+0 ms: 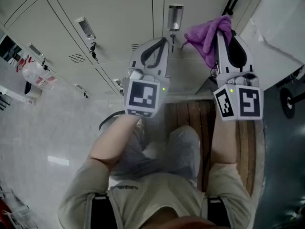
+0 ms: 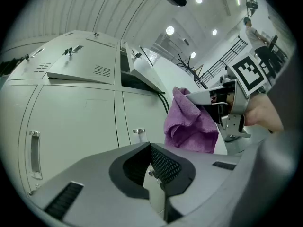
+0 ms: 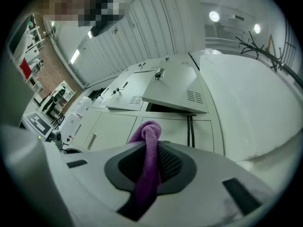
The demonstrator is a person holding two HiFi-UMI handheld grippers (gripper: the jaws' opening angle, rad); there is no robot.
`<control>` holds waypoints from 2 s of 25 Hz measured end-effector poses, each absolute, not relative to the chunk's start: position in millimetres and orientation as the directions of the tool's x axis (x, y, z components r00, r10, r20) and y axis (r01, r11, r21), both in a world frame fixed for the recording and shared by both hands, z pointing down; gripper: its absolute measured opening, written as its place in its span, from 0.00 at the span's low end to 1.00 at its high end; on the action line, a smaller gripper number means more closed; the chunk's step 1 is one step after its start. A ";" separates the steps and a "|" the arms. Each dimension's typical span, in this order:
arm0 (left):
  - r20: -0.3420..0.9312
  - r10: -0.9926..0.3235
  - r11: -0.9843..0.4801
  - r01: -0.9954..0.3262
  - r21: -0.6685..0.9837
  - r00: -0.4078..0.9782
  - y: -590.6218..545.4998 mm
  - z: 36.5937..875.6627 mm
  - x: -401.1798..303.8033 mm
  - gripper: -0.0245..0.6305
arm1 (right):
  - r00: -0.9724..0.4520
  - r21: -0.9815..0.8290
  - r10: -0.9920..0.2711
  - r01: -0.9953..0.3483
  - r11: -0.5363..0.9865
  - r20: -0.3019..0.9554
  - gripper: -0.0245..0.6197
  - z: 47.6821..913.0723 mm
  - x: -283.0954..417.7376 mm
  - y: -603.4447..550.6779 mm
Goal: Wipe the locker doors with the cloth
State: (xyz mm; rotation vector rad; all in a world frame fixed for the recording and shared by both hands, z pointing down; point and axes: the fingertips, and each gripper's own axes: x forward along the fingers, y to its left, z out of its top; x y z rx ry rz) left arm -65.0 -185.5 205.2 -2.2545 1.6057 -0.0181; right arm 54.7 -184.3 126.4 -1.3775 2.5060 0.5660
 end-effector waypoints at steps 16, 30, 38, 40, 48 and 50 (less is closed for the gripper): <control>-0.202 -0.912 -0.289 -0.908 -0.302 0.358 -185.6 204.6 -62.8 0.04 | -0.532 0.223 -0.750 -0.846 0.484 -0.393 0.11 122.7 56.0 -181.7; -0.213 -0.918 -0.256 -0.909 -0.329 0.335 -189.8 187.2 -72.1 0.04 | -0.592 0.318 -0.700 -0.806 0.499 -0.401 0.11 75.4 15.3 -208.1; -0.214 -0.921 -0.244 -0.911 -0.333 0.325 -204.3 183.0 -76.9 0.04 | -0.632 0.367 -0.684 -0.773 0.518 -0.365 0.11 60.2 -20.8 -236.1; -0.211 -0.921 -0.251 -0.914 -0.319 0.327 -207.5 182.9 -77.5 0.04 | -0.639 0.376 -0.682 -0.766 0.521 -0.356 0.11 59.3 -28.1 -241.6; -0.220 -0.916 -0.261 -0.916 -0.306 0.335 -216.4 183.1 -75.5 0.04 | -0.637 0.409 -0.693 -0.762 0.502 -0.337 0.11 59.8 -45.0 -259.5; -0.222 -0.914 -0.266 -0.915 -0.302 0.339 -218.3 183.2 -74.1 0.04 | -0.631 0.425 -0.700 -0.764 0.485 -0.335 0.11 61.2 -46.9 -263.2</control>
